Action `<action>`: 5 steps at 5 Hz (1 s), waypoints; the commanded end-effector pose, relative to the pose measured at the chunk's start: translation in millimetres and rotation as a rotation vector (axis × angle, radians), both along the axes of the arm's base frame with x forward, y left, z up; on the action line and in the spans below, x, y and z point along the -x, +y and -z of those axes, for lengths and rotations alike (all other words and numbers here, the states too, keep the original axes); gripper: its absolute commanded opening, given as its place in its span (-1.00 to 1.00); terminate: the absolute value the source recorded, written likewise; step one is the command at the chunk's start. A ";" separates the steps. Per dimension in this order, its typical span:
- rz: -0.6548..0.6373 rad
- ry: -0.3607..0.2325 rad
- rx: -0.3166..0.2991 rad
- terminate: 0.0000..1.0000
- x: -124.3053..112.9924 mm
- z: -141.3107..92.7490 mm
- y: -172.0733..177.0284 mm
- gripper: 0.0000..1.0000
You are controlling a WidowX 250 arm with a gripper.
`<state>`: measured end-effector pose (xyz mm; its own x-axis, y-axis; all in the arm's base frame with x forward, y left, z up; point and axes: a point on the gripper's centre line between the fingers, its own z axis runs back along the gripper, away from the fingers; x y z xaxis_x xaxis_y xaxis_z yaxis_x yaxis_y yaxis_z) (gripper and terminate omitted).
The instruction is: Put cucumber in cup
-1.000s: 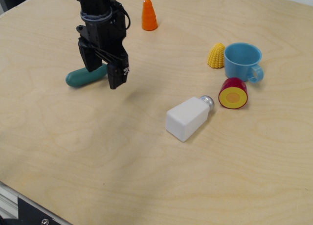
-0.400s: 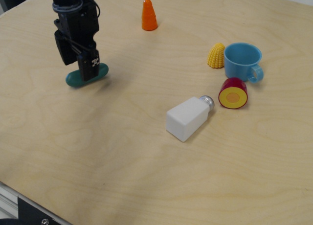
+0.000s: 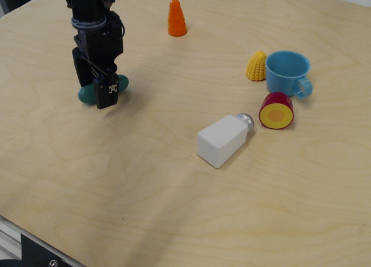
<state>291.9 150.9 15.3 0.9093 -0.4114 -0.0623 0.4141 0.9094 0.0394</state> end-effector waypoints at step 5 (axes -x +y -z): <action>-0.233 -0.042 0.024 -1.00 -10.0 -52.0 -37.4 -1.00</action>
<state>288.7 111.4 44.2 0.9785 -0.1897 -0.0805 0.1886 0.9818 -0.0206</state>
